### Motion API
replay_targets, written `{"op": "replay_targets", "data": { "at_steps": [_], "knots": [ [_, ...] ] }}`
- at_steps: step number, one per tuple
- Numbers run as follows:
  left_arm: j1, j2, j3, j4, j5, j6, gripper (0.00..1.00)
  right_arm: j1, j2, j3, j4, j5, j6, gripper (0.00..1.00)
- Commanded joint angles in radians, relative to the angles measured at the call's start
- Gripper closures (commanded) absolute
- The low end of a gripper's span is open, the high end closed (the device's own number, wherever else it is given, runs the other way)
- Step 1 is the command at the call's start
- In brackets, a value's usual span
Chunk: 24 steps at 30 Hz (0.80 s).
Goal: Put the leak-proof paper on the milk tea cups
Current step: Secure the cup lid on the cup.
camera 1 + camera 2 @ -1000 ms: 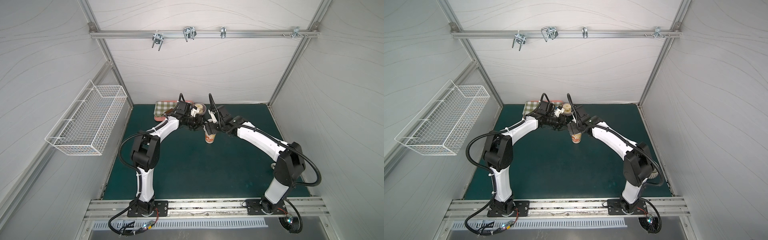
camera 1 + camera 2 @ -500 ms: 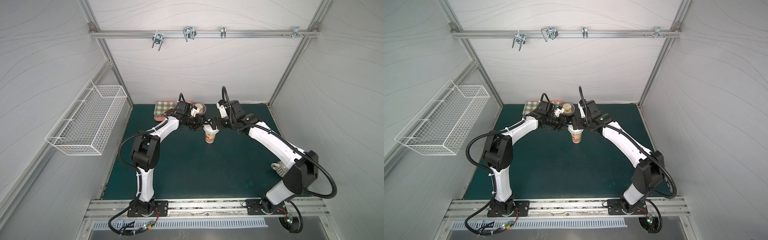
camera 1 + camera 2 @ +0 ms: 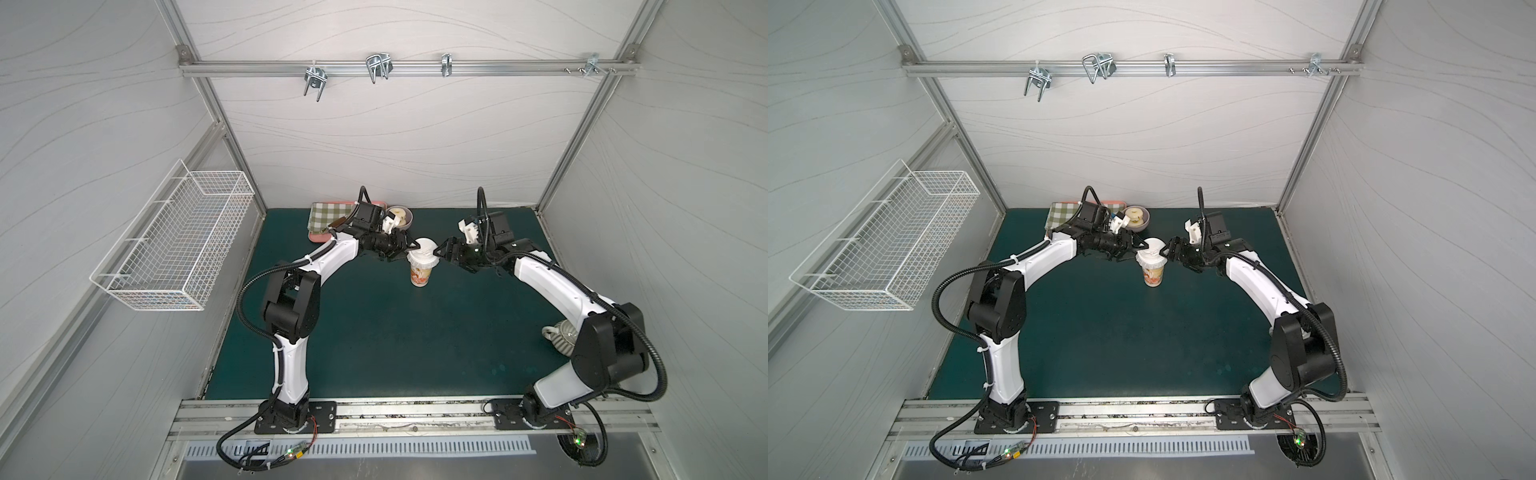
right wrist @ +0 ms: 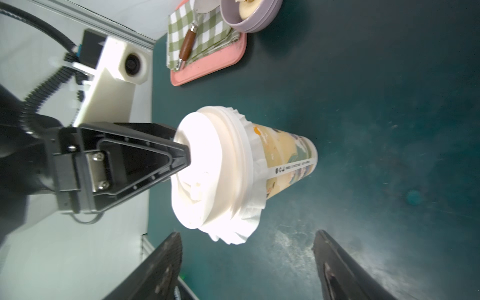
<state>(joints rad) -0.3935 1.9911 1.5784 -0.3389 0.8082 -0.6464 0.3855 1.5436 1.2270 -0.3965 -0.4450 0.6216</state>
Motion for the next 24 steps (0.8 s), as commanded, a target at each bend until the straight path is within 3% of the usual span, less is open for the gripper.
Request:
{"op": "replay_targets", "data": {
  "at_steps": [1,7,24],
  "knots": [
    [-0.01,0.016,0.023,-0.048,-0.024,0.019,0.44,-0.014,0.01,-0.012,0.106,-0.129,0.092,0.18],
    [-0.01,0.014,0.022,-0.049,-0.024,0.019,0.44,-0.02,0.068,0.002,0.131,-0.172,0.111,0.19],
    [-0.01,0.023,0.017,-0.056,-0.028,0.024,0.44,-0.037,0.158,-0.085,0.164,-0.163,0.079,0.38]
  ]
}}
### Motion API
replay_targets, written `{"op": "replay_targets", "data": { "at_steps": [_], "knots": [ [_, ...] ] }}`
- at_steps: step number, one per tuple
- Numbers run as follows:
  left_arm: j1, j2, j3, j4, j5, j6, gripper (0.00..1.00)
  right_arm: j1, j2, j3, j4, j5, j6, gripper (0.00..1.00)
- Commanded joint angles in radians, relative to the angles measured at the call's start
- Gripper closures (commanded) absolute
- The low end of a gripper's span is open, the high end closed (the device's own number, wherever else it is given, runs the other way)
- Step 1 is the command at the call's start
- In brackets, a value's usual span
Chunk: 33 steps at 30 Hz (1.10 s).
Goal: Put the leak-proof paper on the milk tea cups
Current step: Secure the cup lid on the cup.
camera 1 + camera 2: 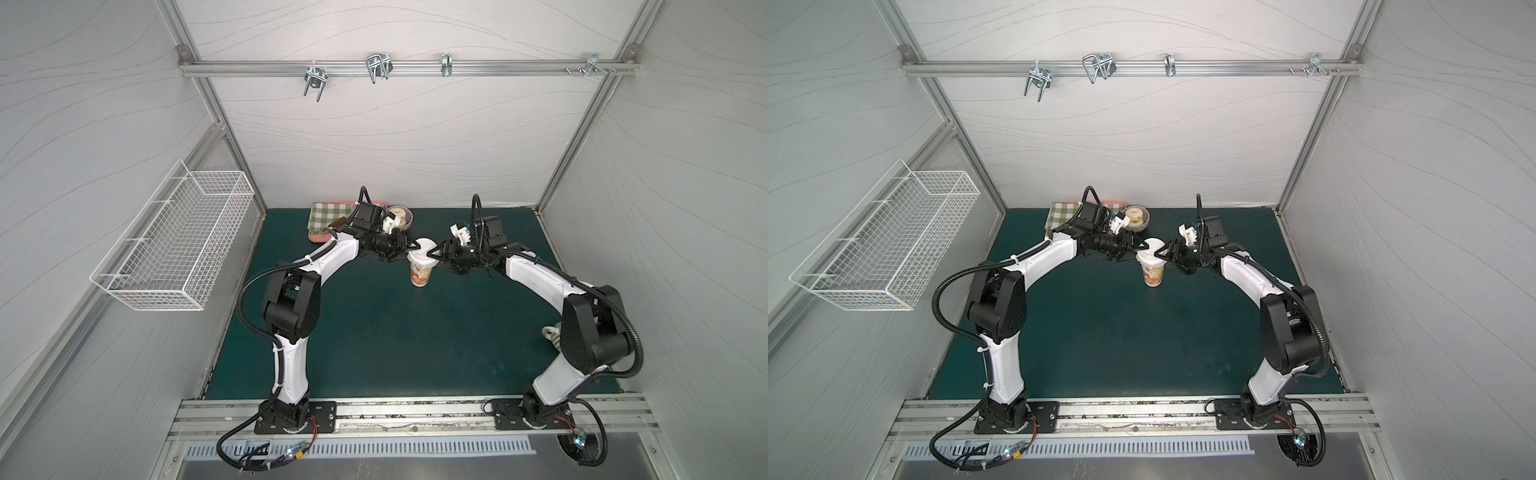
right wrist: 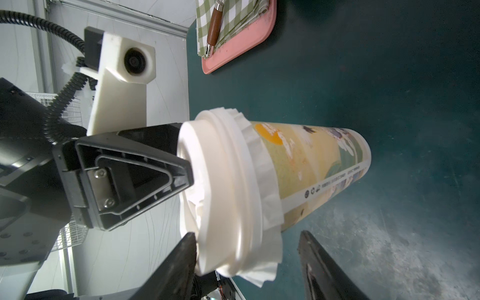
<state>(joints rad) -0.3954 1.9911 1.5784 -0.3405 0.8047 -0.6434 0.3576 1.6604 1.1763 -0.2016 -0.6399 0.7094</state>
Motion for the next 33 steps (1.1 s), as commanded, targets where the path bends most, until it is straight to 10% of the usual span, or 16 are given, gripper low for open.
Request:
{"op": "replay_targets", "data": {
  "at_steps": [1,33],
  "knots": [
    [-0.008,0.023,0.018,-0.055,-0.024,0.021,0.44,-0.01,0.045,-0.04,-0.025,0.03,-0.008,0.38],
    [-0.01,0.021,0.017,-0.074,-0.031,0.033,0.44,-0.048,0.071,0.12,-0.048,-0.007,-0.042,0.29]
  ]
}}
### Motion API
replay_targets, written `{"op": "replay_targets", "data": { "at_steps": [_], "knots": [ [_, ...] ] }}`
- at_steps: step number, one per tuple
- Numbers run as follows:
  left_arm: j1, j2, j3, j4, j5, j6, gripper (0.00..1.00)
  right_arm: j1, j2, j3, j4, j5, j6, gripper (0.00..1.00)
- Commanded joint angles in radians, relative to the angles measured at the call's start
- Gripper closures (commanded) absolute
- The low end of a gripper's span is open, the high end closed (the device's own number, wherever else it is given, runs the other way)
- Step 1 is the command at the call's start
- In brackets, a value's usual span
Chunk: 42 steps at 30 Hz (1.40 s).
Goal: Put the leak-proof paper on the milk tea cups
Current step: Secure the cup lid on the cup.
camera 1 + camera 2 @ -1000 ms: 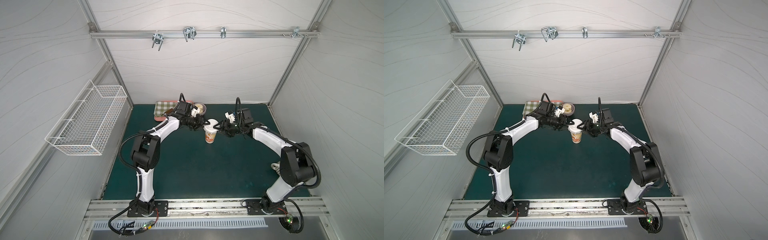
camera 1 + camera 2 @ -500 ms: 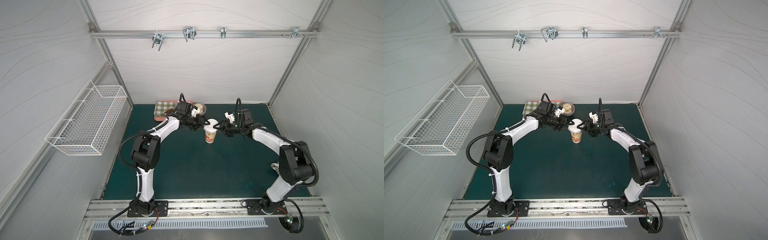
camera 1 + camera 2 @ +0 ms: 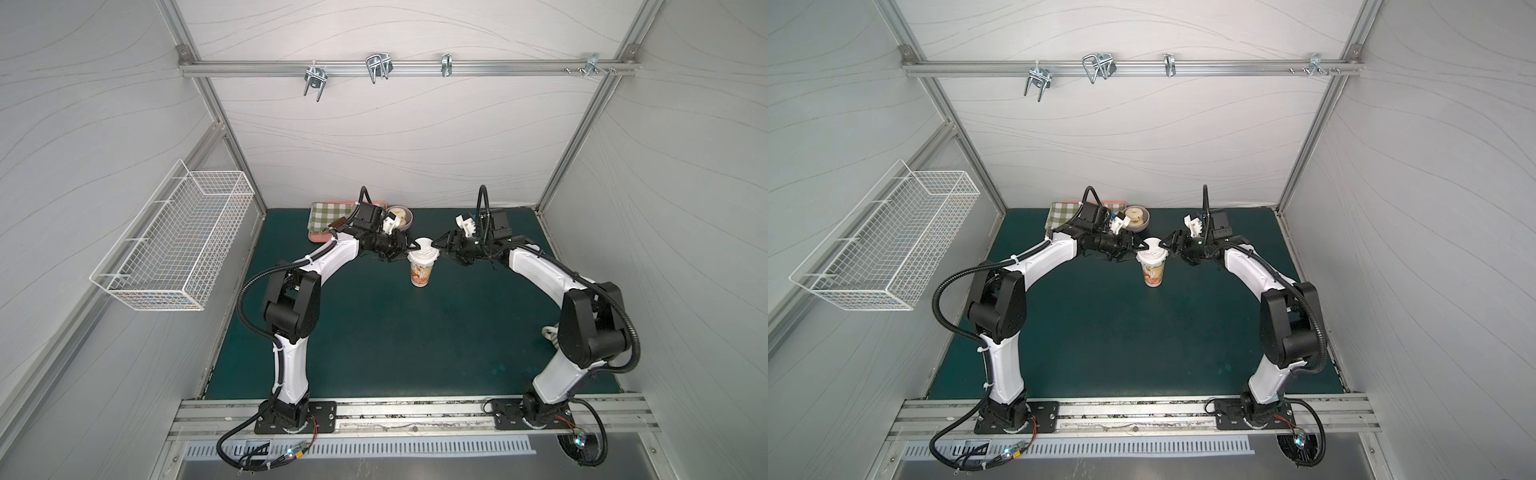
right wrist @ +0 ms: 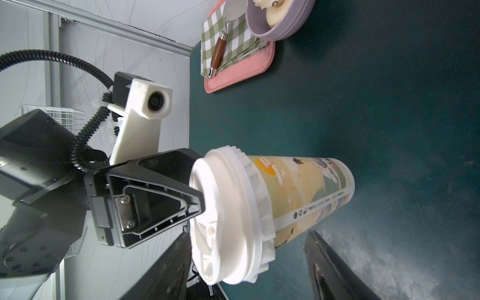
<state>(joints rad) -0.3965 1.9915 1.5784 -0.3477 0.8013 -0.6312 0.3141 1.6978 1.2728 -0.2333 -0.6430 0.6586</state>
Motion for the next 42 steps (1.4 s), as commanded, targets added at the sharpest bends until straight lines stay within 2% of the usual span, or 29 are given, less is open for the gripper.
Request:
{"op": "replay_targets", "data": {
  "at_steps": [1,10,15,25,30,36,42],
  "knots": [
    [-0.008,0.022,0.016,-0.066,-0.027,0.021,0.44,-0.004,0.042,0.033,-0.023,0.0,0.007,0.29],
    [-0.01,0.02,0.015,-0.069,-0.027,0.022,0.44,-0.01,0.111,0.043,-0.012,-0.003,0.017,0.34],
    [-0.01,0.022,0.015,-0.07,-0.025,0.024,0.44,-0.018,0.118,-0.027,0.034,-0.009,0.036,0.38],
    [-0.01,0.023,0.012,-0.076,-0.027,0.03,0.44,-0.023,0.14,-0.132,0.067,0.008,0.033,0.39],
    [-0.01,0.02,0.014,-0.077,-0.026,0.03,0.44,-0.027,0.115,-0.088,0.049,-0.012,0.027,0.38],
    [-0.01,0.016,0.012,-0.077,-0.025,0.03,0.44,-0.026,0.082,0.026,0.035,-0.051,0.034,0.32],
    [-0.011,0.016,0.011,-0.076,-0.025,0.031,0.44,-0.026,0.125,0.09,0.041,-0.082,0.054,0.31]
  ]
}}
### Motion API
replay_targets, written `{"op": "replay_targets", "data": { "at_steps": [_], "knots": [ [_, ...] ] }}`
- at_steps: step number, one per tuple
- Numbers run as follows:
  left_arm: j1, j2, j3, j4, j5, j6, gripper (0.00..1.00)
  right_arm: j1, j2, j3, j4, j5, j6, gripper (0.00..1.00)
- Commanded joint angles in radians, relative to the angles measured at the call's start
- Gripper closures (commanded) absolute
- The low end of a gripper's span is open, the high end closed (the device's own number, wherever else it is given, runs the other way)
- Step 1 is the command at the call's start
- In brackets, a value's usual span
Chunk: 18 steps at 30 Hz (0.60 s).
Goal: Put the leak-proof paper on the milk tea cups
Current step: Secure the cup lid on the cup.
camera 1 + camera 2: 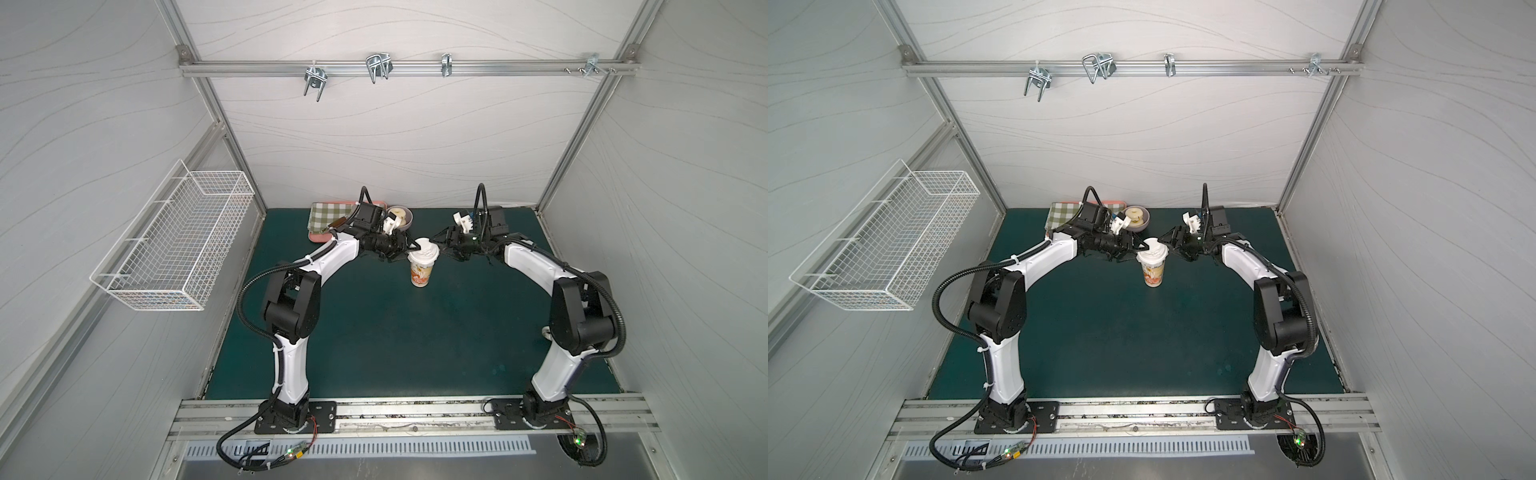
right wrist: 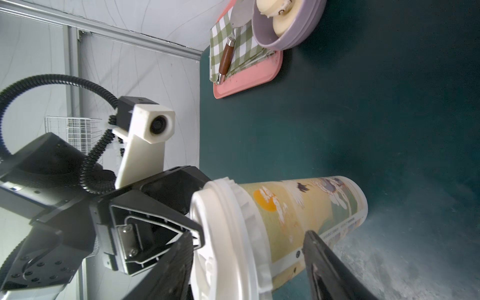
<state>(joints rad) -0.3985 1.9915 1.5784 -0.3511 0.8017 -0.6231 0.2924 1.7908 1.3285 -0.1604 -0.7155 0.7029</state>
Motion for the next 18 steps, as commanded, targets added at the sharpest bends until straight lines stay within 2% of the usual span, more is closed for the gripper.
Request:
{"op": "replay_targets", "data": {
  "at_steps": [1,11,18],
  "knots": [
    [-0.01,0.016,0.013,-0.072,-0.023,0.023,0.44,-0.004,0.041,0.04,-0.029,-0.013,0.011,0.31],
    [-0.011,0.018,0.013,-0.075,-0.023,0.023,0.44,0.006,0.118,0.075,-0.033,-0.029,0.017,0.33],
    [-0.011,0.015,0.007,-0.075,-0.024,0.026,0.44,0.002,0.126,-0.004,-0.026,-0.001,0.016,0.37]
  ]
}}
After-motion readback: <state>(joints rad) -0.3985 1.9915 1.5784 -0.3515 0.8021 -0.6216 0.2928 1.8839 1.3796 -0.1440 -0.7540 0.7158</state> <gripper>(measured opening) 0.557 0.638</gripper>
